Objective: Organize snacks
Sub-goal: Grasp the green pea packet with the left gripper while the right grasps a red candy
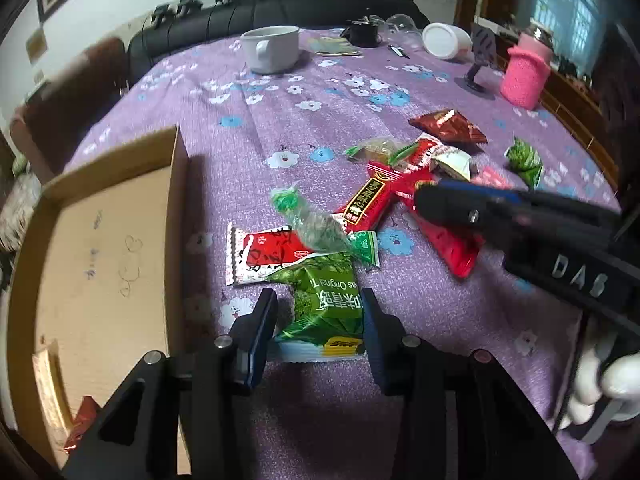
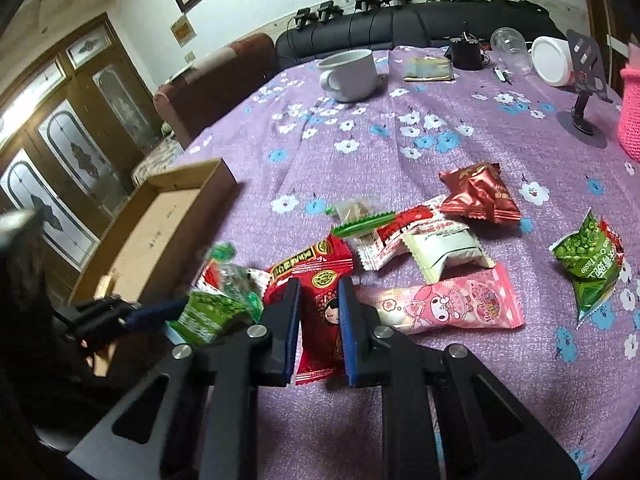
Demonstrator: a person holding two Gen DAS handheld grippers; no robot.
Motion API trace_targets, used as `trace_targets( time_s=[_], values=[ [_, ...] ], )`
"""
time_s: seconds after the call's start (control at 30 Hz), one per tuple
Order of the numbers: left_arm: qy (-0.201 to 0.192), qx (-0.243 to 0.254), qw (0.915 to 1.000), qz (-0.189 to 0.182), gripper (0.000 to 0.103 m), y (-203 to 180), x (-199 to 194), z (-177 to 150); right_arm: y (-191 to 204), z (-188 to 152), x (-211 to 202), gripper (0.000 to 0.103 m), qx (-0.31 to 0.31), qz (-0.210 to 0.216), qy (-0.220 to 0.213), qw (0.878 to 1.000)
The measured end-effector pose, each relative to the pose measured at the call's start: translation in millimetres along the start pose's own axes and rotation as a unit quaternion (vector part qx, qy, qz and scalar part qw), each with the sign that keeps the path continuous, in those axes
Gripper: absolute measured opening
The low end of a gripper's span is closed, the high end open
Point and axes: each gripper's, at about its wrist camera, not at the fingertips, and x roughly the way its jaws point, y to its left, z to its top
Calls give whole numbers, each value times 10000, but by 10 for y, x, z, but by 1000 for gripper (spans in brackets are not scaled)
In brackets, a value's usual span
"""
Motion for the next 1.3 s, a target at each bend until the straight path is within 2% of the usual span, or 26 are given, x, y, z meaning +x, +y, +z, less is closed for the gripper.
trace_targets(
  time_s=[0.17,0.3,0.4,0.5,0.67,0.83,0.97,1.13,1.3],
  values=[
    [-250,-113,9995,-139,41,6,-163,-36,-31,6,-70,21,76,51,-153,9998],
    [-516,-431,9965,-491,41,123,-453,-143,-19,9,-153,21,47,82,-360,9993],
    [-772,-739,9924,-612,41,323,-742,-272,-30,-8,-171,21,111,125,-372,9992],
    [-967,-1050,9885,-499,41,625,-984,-424,17,-33,-241,21,110,163,-398,9990],
    [-1076,-1603,9812,-79,41,1272,-1185,-649,293,-39,-431,21,-85,389,-492,9980],
    [-1021,-1990,9746,116,41,1809,-1167,-672,826,92,-418,21,-473,813,-320,9951],
    [-869,-2146,9728,121,41,2072,-961,-590,1260,166,-139,21,-650,1129,52,9915],
    [-609,-2284,9715,181,41,2244,-641,-508,1670,168,365,21,-776,1224,535,9880],
    [-456,-2497,9672,-31,42,2380,-490,-504,1860,88,758,21,-837,1166,900,9855]
  ],
)
